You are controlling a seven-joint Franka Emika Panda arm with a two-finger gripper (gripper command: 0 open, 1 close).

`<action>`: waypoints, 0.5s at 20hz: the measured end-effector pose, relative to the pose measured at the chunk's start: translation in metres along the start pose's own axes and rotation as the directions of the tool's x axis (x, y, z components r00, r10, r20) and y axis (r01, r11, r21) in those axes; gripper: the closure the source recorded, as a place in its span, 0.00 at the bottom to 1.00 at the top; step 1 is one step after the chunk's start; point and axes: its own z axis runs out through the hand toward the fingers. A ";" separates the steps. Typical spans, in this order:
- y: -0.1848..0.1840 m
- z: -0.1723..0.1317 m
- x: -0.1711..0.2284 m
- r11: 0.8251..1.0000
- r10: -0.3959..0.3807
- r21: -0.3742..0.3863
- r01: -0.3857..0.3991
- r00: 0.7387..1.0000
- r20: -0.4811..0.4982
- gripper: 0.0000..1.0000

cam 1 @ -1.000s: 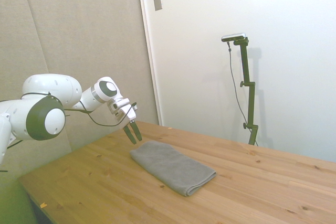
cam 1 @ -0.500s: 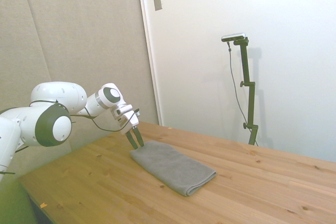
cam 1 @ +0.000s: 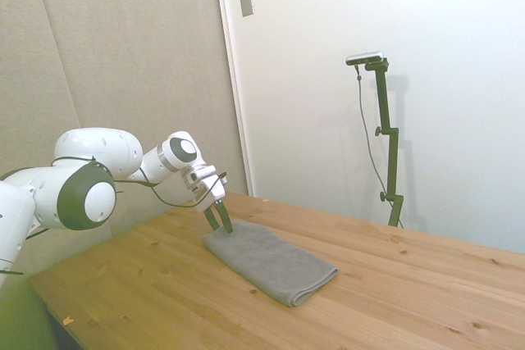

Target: Fold the towel

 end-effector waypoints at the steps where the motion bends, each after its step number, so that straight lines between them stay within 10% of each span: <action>1: 0.001 0.001 0.002 1.000 -0.008 0.002 0.008 1.000 0.003 1.00; 10: 0.009 0.002 0.003 0.998 -0.037 0.043 0.037 0.999 0.013 1.00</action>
